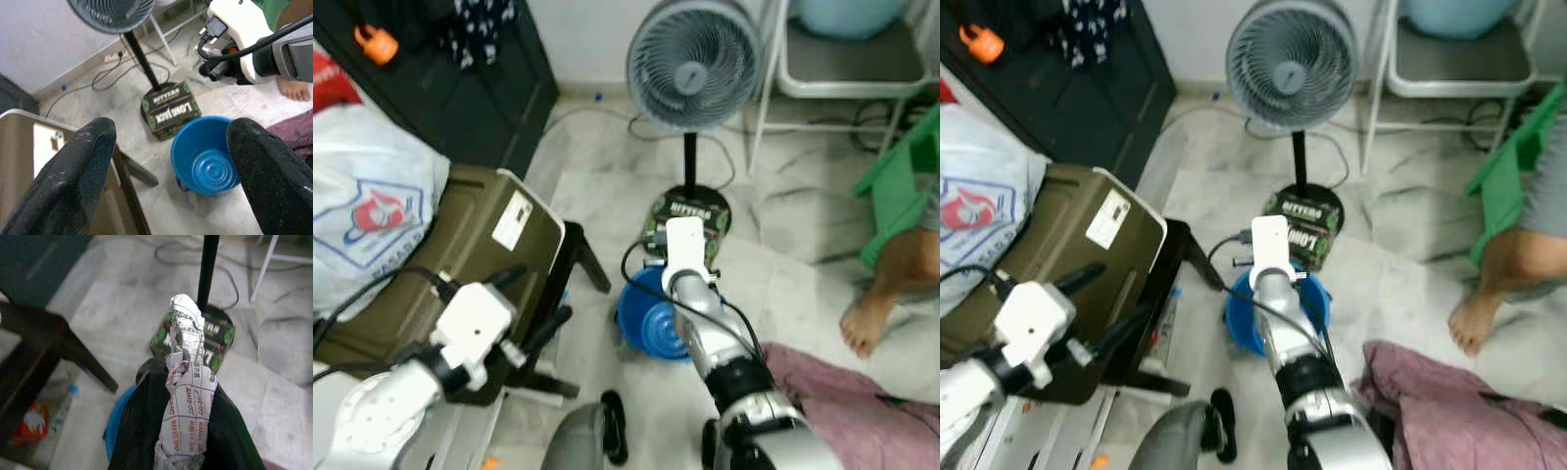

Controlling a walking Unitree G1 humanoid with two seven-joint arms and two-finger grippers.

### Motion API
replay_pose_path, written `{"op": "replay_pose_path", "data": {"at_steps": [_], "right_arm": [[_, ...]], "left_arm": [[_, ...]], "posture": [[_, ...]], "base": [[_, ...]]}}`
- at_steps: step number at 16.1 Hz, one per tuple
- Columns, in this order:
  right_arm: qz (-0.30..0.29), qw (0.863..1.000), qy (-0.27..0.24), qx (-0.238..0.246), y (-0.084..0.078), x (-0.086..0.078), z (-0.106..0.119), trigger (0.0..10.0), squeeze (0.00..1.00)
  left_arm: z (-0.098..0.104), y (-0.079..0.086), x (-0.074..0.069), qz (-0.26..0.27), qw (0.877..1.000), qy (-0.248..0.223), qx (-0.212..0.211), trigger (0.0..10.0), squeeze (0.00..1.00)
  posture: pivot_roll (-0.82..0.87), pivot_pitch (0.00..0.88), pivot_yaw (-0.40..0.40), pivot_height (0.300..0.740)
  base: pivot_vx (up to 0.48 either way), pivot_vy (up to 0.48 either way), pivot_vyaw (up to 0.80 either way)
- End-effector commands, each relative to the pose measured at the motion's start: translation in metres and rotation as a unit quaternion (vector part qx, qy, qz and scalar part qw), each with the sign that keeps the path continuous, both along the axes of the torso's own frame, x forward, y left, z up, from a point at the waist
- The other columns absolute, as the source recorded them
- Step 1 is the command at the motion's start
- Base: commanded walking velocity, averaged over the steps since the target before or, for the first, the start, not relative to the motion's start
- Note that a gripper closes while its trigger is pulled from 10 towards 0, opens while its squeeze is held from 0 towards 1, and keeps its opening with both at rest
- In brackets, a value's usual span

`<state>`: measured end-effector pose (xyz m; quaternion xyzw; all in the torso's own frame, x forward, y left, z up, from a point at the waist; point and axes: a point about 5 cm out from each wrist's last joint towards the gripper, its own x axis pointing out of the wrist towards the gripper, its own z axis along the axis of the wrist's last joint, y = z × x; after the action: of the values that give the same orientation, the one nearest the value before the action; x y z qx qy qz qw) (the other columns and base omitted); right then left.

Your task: Clean up the room

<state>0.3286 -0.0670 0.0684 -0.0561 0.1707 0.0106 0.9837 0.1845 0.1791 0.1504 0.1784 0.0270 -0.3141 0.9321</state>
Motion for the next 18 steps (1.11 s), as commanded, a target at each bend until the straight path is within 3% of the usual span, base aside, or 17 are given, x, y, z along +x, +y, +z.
{"op": "replay_pose_path", "data": {"at_steps": [1,4,7,10,18], "right_arm": [[0.024,1.000,0.001,0.015,0.031,0.000,0.005,10.0,0.00],[-0.002,1.000,0.007,0.009,0.029,0.006,0.002,10.0,0.00],[-0.044,0.999,0.020,-0.011,0.004,0.006,-0.012,10.0,0.00],[-0.066,0.998,0.000,-0.021,-0.013,0.009,-0.009,10.0,0.00],[-0.085,0.996,-0.023,-0.016,-0.034,0.007,-0.008,10.0,0.00]], "left_arm": [[0.004,0.005,-0.003,0.000,1.000,0.003,0.009,10.0,0.00],[0.008,0.010,-0.006,0.010,1.000,0.006,0.017,10.0,0.00],[0.006,0.010,-0.012,0.013,1.000,0.012,0.020,10.0,0.00],[0.006,0.012,-0.012,0.018,1.000,0.013,0.021,10.0,0.00],[0.004,0.008,-0.011,0.016,1.000,0.012,0.015,10.0,0.00]], "posture": [[0.19,0.291,0.184,0.740],[0.21,0.293,0.180,0.740],[0.22,0.293,0.172,0.740],[0.21,0.293,0.164,0.740],[0.19,0.295,0.167,0.740]], "base": [[0.000,0.000,0.00],[0.000,0.000,0.00],[0.000,0.000,0.00],[0.000,0.000,0.00],[0.000,0.000,0.00]]}}
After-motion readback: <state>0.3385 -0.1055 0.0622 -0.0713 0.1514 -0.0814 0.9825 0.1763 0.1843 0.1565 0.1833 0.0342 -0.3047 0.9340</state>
